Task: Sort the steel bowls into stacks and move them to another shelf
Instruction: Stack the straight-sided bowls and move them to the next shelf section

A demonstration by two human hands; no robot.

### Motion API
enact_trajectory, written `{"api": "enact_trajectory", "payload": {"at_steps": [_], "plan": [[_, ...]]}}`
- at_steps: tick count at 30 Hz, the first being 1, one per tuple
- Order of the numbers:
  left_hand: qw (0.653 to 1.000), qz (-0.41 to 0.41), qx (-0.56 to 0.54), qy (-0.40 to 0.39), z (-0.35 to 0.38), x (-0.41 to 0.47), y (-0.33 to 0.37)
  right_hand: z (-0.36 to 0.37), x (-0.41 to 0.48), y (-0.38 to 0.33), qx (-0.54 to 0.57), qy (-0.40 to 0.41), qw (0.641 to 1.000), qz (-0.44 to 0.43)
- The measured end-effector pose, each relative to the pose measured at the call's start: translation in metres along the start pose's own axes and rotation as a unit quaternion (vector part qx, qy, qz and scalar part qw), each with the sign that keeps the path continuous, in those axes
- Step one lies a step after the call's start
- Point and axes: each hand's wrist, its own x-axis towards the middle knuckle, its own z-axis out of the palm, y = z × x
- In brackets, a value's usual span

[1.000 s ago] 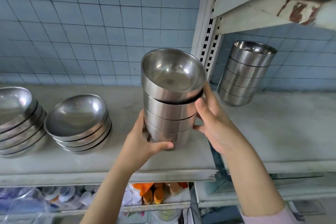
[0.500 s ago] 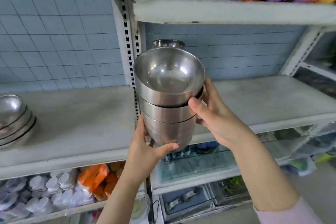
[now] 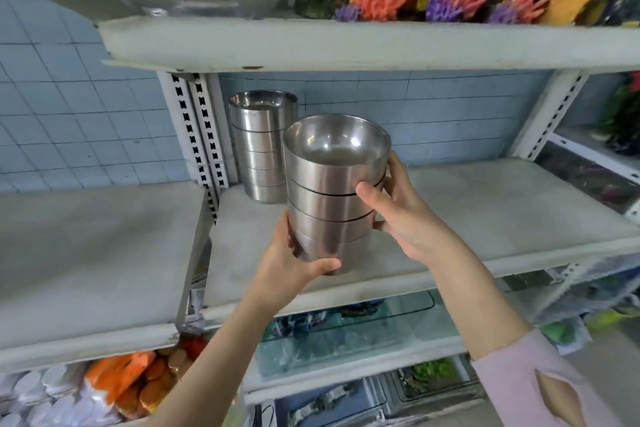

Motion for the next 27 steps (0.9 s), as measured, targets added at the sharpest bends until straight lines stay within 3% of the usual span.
{"api": "enact_trajectory", "payload": {"at_steps": [11,22,27], "plan": [[1.000,0.000,0.018,0.008,0.018,0.050,-0.031,-0.032,0.048,0.029,0.001,0.000,1.000,0.014],[1.000,0.012,0.027,-0.005,0.019,0.053,-0.033,-0.037,0.055,0.014,-0.072,-0.017,0.992,-0.105],[0.999,0.020,0.040,0.018,0.025,0.047,-0.034,-0.043,0.056,0.015,-0.076,-0.029,0.990,-0.118]]}}
